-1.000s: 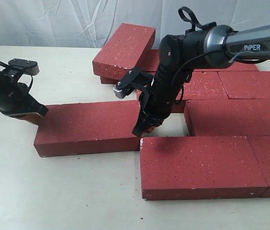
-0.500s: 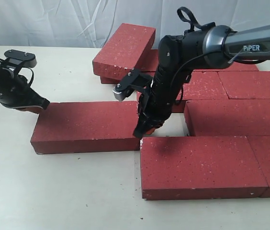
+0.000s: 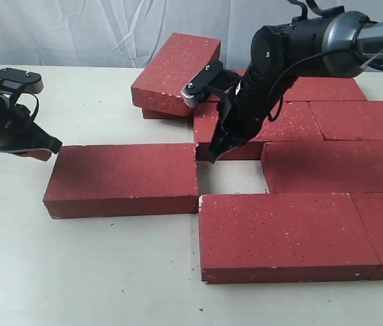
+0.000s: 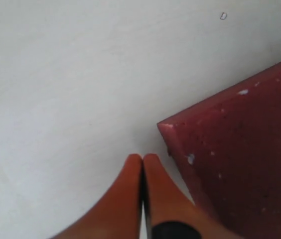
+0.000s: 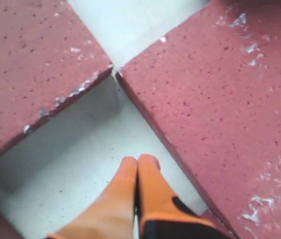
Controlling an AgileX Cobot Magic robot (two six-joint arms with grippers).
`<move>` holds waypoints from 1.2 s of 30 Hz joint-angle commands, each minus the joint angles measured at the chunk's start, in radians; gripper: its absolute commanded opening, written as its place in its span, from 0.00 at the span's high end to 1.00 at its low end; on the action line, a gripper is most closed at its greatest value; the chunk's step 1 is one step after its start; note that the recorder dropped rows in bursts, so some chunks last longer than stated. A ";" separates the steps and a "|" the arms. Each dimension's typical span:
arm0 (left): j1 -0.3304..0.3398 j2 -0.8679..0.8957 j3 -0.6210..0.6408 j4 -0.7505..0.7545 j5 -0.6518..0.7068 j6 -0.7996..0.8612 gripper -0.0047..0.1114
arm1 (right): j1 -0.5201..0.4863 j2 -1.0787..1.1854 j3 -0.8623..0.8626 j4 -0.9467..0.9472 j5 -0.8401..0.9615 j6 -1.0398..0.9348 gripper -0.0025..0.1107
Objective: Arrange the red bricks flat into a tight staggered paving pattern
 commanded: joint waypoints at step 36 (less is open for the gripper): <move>0.000 0.039 0.005 -0.189 0.036 0.141 0.96 | -0.004 0.005 0.006 0.145 0.090 -0.092 0.99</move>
